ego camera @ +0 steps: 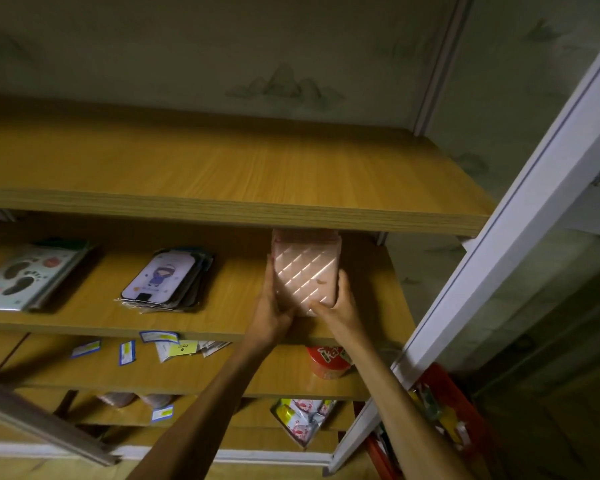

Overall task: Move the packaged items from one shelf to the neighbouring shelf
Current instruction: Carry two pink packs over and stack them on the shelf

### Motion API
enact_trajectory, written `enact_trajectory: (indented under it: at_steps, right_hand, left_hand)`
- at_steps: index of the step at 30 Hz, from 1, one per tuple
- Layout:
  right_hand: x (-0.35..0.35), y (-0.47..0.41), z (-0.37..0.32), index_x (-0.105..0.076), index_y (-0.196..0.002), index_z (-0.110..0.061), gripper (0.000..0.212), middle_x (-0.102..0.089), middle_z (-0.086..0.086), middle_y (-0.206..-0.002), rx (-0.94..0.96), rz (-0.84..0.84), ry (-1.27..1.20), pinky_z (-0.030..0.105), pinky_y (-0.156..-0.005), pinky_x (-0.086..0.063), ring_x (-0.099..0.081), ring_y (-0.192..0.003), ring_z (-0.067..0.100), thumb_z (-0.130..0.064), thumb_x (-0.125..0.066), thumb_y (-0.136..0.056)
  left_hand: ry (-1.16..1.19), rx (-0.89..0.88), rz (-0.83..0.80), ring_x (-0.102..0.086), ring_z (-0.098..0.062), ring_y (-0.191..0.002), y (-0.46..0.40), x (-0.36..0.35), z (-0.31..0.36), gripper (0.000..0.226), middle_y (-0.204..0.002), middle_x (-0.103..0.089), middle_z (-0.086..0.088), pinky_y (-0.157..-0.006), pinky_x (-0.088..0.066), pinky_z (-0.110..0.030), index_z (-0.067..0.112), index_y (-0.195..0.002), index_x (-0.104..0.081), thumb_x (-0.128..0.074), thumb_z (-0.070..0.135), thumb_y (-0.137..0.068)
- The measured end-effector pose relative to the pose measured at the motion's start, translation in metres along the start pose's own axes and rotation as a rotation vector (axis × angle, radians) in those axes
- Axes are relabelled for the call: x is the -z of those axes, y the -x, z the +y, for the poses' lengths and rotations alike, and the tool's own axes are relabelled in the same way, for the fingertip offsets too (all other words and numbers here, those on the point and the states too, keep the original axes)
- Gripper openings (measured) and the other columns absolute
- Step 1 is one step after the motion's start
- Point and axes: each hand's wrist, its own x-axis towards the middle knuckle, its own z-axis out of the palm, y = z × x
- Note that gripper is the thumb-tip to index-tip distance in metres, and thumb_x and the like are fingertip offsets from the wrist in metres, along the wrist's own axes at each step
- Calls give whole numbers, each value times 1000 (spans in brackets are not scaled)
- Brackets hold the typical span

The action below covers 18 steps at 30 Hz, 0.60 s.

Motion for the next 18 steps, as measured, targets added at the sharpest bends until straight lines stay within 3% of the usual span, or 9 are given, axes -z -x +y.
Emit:
enact_trajectory:
  at_steps: [3, 7, 10, 13, 18]
  right_hand:
    - [1, 5, -3, -12, -151, -24, 86, -43, 1, -144, 7, 47, 57, 19, -80, -44, -52, -116, 14, -28, -68, -86]
    - [0, 9, 2, -27, -141, -23, 64, -54, -3, -126, 25, 3, 167, 16, -66, -43, -53, -87, -1, -35, -63, -89]
    - [-1, 8, 2, -10, -150, -21, 80, -47, -9, -131, 0, -47, 186, 24, -79, -44, -53, -106, 11, -40, -60, -91]
    - [4, 7, -5, 2, -152, -18, 86, -38, 4, -149, -28, -82, 212, 30, -91, -41, -46, -128, 24, -40, -55, -93]
    - [9, 11, -7, 4, -153, -19, 89, -30, 7, -154, -42, -105, 237, 39, -103, -40, -39, -135, 28, -47, -54, -92]
  left_hand:
    - [17, -64, 41, -39, -13, -137, 0, -3, 2, 102, -148, -39, -2, -109, -40, -30, 23, -151, -9, -62, -20, -76]
    - [2, -34, 52, -47, -12, -131, 3, -5, -5, 84, -141, -49, -3, -107, -44, -38, 12, -148, -22, -66, -9, -79]
    - [6, -11, 56, -50, -6, -127, 6, -7, -5, 81, -137, -52, -1, -103, -46, -27, 10, -147, -24, -66, -7, -81]
    - [-8, -29, 73, -50, -6, -127, 6, -8, -4, 80, -138, -51, -1, -102, -45, -21, 11, -148, -22, -63, -8, -82]
    - [-22, -26, 73, -49, -3, -128, 10, -13, -7, 82, -137, -51, 9, -100, -44, -18, 13, -150, -18, -64, -3, -84]
